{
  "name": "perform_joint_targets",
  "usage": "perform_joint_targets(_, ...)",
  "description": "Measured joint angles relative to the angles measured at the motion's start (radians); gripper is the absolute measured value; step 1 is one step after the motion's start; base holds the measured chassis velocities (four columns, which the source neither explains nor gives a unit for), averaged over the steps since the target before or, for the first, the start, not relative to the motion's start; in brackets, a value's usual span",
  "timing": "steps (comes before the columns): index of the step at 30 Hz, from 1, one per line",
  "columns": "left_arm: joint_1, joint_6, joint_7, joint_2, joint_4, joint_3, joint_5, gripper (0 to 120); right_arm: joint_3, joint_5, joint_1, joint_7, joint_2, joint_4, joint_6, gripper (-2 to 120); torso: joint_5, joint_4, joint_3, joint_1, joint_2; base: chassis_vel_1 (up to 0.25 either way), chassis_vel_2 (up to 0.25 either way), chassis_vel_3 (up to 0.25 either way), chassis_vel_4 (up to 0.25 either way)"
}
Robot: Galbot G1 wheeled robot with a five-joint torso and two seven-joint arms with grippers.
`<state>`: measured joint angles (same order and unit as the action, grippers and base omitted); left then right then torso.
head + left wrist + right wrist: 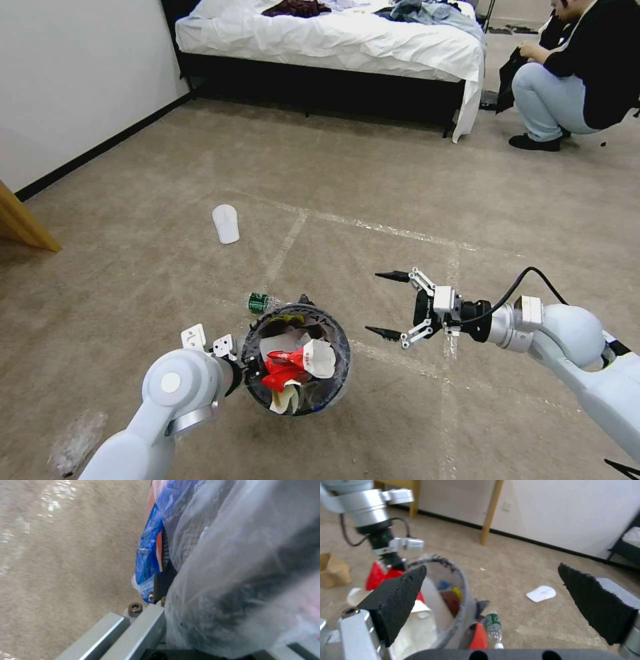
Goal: Pick up the trash bin and place the garbage on the floor into it.
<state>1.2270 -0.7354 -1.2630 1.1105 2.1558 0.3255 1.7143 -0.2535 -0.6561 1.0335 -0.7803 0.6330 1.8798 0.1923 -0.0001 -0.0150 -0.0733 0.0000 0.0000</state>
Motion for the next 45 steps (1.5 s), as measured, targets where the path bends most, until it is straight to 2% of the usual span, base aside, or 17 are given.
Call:
perform_joint_targets(2, 0.032, 0.000, 0.004, -0.004, 0.017, 0.031, -0.011, 0, 0.008, -0.002, -0.007, 0.011, 0.027, -0.017, -0.003, 100, 0.0000, 0.0003, 0.000, 0.000, 0.000, 0.000, 0.000, 0.000, 0.000)
perform_joint_targets(5, 0.051, 0.000, 0.007, -0.010, 0.030, 0.049, -0.012, 0, 0.011, -0.001, -0.008, 0.013, 0.046, -0.031, -0.003, 100, 0.0001, 0.0003, 0.000, 0.000, 0.000, 0.000, 0.000, 0.000, 0.000)
perform_joint_targets(11, 0.056, 0.000, 0.010, -0.019, 0.034, 0.064, -0.010, 0, 0.015, 0.002, -0.012, 0.021, 0.078, -0.057, -0.003, 100, 0.0001, 0.0001, 0.000, 0.000, 0.000, 0.000, 0.000, 0.000, 0.000)
perform_joint_targets(26, 0.042, 0.000, 0.041, -0.020, 0.021, 0.060, -0.065, 0, 0.017, 0.013, -0.004, 0.044, 0.108, -0.086, 0.019, 100, 0.0001, 0.0000, 0.000, 0.000, 0.000, 0.000, 0.000, 0.000, 0.000)
perform_joint_targets(33, 0.021, 0.000, 0.071, -0.021, -0.013, 0.037, -0.113, 0, 0.015, 0.013, -0.002, 0.044, 0.107, -0.089, 0.025, 100, 0.0000, 0.0002, 0.000, 0.000, 0.000, 0.000, 0.000, 0.000, 0.000)
perform_joint_targets(38, -0.001, 0.008, 0.070, -0.014, -0.033, 0.016, -0.111, 0, 0.007, 0.012, 0.010, 0.044, 0.101, -0.089, 0.032, 100, 0.0001, 0.0000, 0.000, 0.000, 0.000, 0.000, 0.000, 0.000, 0.000)
perform_joint_targets(45, -0.010, 0.015, 0.070, -0.012, -0.042, 0.012, -0.101, 0, 0.002, 0.012, 0.017, 0.040, 0.097, -0.091, 0.037, 100, 0.0001, 0.0000, 0.000, 0.000, 0.000, 0.000, 0.000, 0.000, 0.000)
